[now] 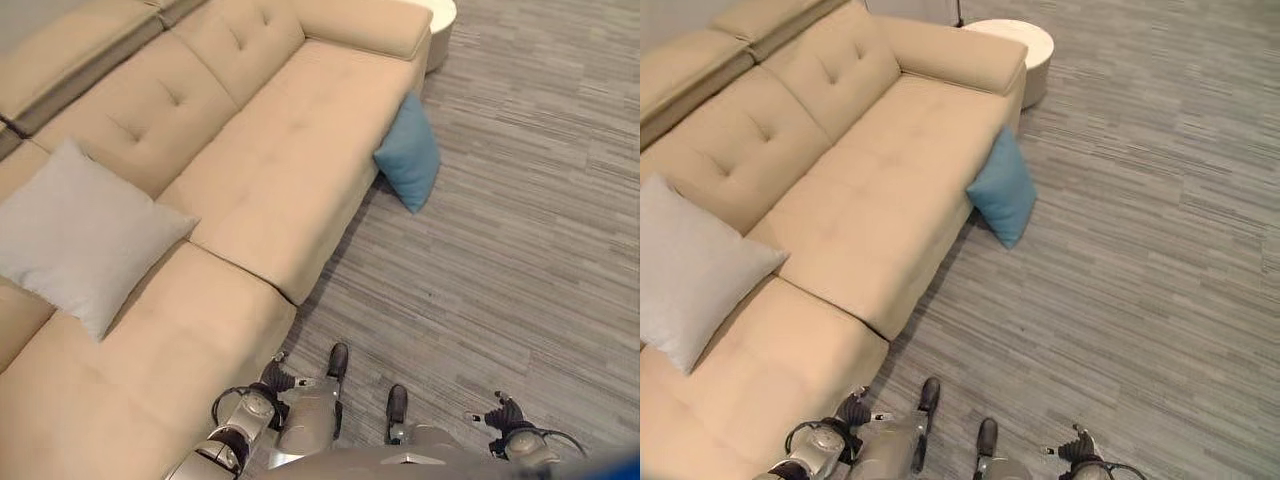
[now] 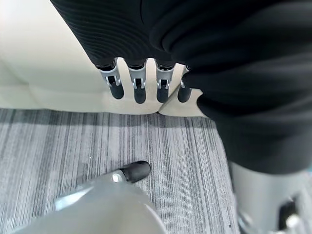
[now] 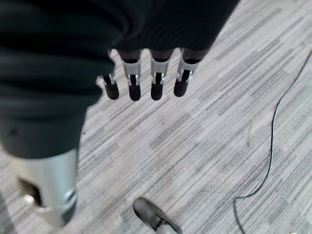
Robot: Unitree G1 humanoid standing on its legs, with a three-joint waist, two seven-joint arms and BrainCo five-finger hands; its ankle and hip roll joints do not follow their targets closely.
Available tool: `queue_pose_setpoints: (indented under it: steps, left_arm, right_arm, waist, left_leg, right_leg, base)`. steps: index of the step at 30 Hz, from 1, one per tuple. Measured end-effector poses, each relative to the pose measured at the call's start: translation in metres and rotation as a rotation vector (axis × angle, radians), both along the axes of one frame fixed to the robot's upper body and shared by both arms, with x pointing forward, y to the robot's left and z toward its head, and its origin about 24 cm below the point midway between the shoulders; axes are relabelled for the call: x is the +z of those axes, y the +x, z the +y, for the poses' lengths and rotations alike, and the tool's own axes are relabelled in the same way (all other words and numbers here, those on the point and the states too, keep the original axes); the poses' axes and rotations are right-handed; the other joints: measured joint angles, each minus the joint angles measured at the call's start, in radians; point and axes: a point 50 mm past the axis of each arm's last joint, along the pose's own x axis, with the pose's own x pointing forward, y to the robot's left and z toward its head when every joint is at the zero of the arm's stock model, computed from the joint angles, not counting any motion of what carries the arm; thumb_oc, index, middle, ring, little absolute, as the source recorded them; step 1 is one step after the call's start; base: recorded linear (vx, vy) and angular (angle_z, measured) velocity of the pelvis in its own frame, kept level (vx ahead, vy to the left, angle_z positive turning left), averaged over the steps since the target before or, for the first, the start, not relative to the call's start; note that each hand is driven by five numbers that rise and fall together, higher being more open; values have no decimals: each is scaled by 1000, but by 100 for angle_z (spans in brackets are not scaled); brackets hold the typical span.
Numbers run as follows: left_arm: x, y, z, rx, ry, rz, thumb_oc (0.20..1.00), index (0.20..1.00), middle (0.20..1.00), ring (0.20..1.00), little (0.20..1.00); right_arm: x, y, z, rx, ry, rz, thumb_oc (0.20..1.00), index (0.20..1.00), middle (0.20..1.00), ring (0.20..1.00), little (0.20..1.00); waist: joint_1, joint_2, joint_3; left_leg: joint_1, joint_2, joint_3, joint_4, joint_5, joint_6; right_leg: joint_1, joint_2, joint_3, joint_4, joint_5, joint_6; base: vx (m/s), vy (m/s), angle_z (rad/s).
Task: Pick up all the scattered cushions and arrange them neatly on the sofa.
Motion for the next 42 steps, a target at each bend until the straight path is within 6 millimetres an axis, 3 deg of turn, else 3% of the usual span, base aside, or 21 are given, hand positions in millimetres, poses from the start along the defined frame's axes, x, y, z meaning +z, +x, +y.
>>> queue_pose_setpoints:
  steps: [1,4,6,7,9,10,13,15,17,19,21,23,24,27,29,30,33,37,39,40,42]
  left_arm:
    - [-1,-2,2,3,6,12,1000,1000,1000,1000,1000]
    - [0,-2,5,2,15,11,1000,1000,1000,1000,1000]
    - [1,0,6,0,16,3,1000,1000,1000,1000,1000]
    - [4,6,10,-2,29,-11,1000,1000,1000,1000,1000]
    - [7,13,13,-5,38,-27,1000,1000,1000,1000,1000]
    - [6,11,13,-5,38,-22,1000,1000,1000,1000,1000]
    - [4,6,16,8,40,-7,1000,1000,1000,1000,1000]
    - [0,-3,20,20,51,30,1000,1000,1000,1000,1000]
    - [-4,-15,23,49,48,66,1000,1000,1000,1000,1000]
    - [-9,-27,17,59,29,97,1000,1000,1000,1000,1000]
    - [-12,-30,7,56,5,110,1000,1000,1000,1000,1000]
    - [-11,-27,2,53,-12,94,1000,1000,1000,1000,1000]
    - [-11,-25,2,53,-13,87,1000,1000,1000,1000,1000]
    - [-7,-14,-3,42,-46,56,1000,1000,1000,1000,1000]
    - [-3,-5,-1,34,-44,24,1000,1000,1000,1000,1000]
    - [-1,-1,-1,26,-40,10,1000,1000,1000,1000,1000]
    - [4,10,0,9,-33,-26,1000,1000,1000,1000,1000]
    - [3,9,0,8,-33,-18,1000,1000,1000,1000,1000]
    - [4,10,2,13,-26,-19,1000,1000,1000,1000,1000]
    - [-3,-11,9,32,-15,32,1000,1000,1000,1000,1000]
    - [-6,-26,24,60,16,67,1000,1000,1000,1000,1000]
  right_arm:
    - [-1,-1,2,0,1,4,1000,1000,1000,1000,1000]
    - [-4,-7,7,-1,12,28,1000,1000,1000,1000,1000]
    - [-5,-8,8,2,18,35,1000,1000,1000,1000,1000]
    - [-2,4,10,19,30,4,1000,1000,1000,1000,1000]
    - [0,13,15,39,40,-21,1000,1000,1000,1000,1000]
    - [1,18,17,44,42,-32,1000,1000,1000,1000,1000]
    - [3,24,22,86,40,-46,1000,1000,1000,1000,1000]
    - [2,25,26,91,55,-44,1000,1000,1000,1000,1000]
    - [3,28,24,79,53,-52,1000,1000,1000,1000,1000]
    - [-1,11,14,58,30,11,1000,1000,1000,1000,1000]
    - [-4,1,10,44,20,51,1000,1000,1000,1000,1000]
    - [-5,-3,10,47,21,52,1000,1000,1000,1000,1000]
    - [-3,0,9,59,16,40,1000,1000,1000,1000,1000]
    - [2,10,2,69,-5,14,1000,1000,1000,1000,1000]
    - [1,9,5,75,-2,24,1000,1000,1000,1000,1000]
    - [1,11,6,81,-1,24,1000,1000,1000,1000,1000]
    - [-1,10,10,107,-2,32,1000,1000,1000,1000,1000]
    - [-2,3,6,134,-30,64,1000,1000,1000,1000,1000]
    - [-4,0,7,139,-30,84,1000,1000,1000,1000,1000]
    - [-5,-4,8,156,-34,101,1000,1000,1000,1000,1000]
    - [-10,-11,19,177,-12,126,1000,1000,1000,1000,1000]
  waist:
    - [-4,-4,-4]
    - [-2,-26,0]
    - [1,-27,0]
    - [-6,-22,7]
    - [-21,-21,10]
    - [-21,-26,10]
    - [-40,-34,12]
    - [-34,-45,6]
    - [-40,-48,4]
    - [-51,-13,-11]
    - [-52,12,-31]
    - [-29,-11,-62]
    - [-17,-22,-69]
    - [10,-17,-76]
    - [29,-38,-63]
    - [33,-47,-57]
    - [35,-79,-34]
    - [31,-44,-12]
    - [50,-30,0]
    - [82,-19,-9]
    - [86,-86,-38]
  left_leg:
    - [11,-5,15,1,29,36]
    - [55,-35,105,11,-11,133]
    - [83,-41,139,9,-30,159]
    - [104,-34,184,9,-47,181]
    - [118,-37,198,16,-74,210]
    - [129,-45,228,18,-98,221]
    - [205,-64,260,4,-129,209]
    - [238,-72,295,8,-167,195]
    - [261,-68,310,8,-199,176]
    - [338,-9,270,11,-243,127]
    - [354,37,219,62,-236,110]
    - [281,47,210,256,-218,63]
    - [235,51,208,348,-224,43]
    - [24,84,138,762,-124,-41]
    - [-68,85,129,852,-141,-16]
    - [-98,77,136,836,-149,-8]
    - [-141,29,166,421,-148,6]
    - [-138,-9,164,78,-28,-2]
    - [-141,-12,162,22,12,-4]
    - [-68,-7,158,25,51,69]
    - [-38,-70,169,56,52,141]
  right_leg:
    - [4,-8,14,-1,-9,13]
    - [-8,-58,24,90,-42,78]
    - [-54,-70,22,199,-82,111]
    - [-202,-83,16,491,-123,208]
    - [-304,-141,-63,652,-123,288]
    - [-357,-210,-156,701,-109,301]
    - [-367,-267,-204,556,-102,266]
    - [-368,-270,-261,356,-44,221]
    - [-373,-280,-345,239,4,219]
    - [-295,-230,-387,183,138,152]
    - [-224,-188,-406,160,117,106]
    - [-146,-162,-419,68,124,83]
    - [-132,-152,-415,51,127,22]
    - [-81,-108,-409,17,80,-40]
    - [-43,-97,-397,5,62,-56]
    - [-31,-95,-392,4,51,-56]
    - [17,-89,-395,4,12,-39]
    - [86,-50,-378,-2,-44,-5]
    - [121,-38,-351,-1,-79,12]
    - [179,-32,-290,4,-107,72]
    - [198,-106,-268,58,-164,130]
  base:
    - [200,136,-96]
    - [154,127,-67]
    - [142,133,-69]
    - [220,152,-72]
    - [180,74,-43]
    - [192,-5,-50]
    - [302,-50,-40]
    - [291,-87,-44]
    - [307,-115,-23]
    - [543,-305,23]
    - [280,-272,48]
    - [101,-196,15]
    - [161,-275,-13]
    - [176,-187,-14]
    - [233,-100,-20]
    - [337,-78,-17]
    - [228,-25,-16]
    - [267,-12,-25]
    - [368,34,-55]
    - [373,42,-97]
    - [273,59,-48]
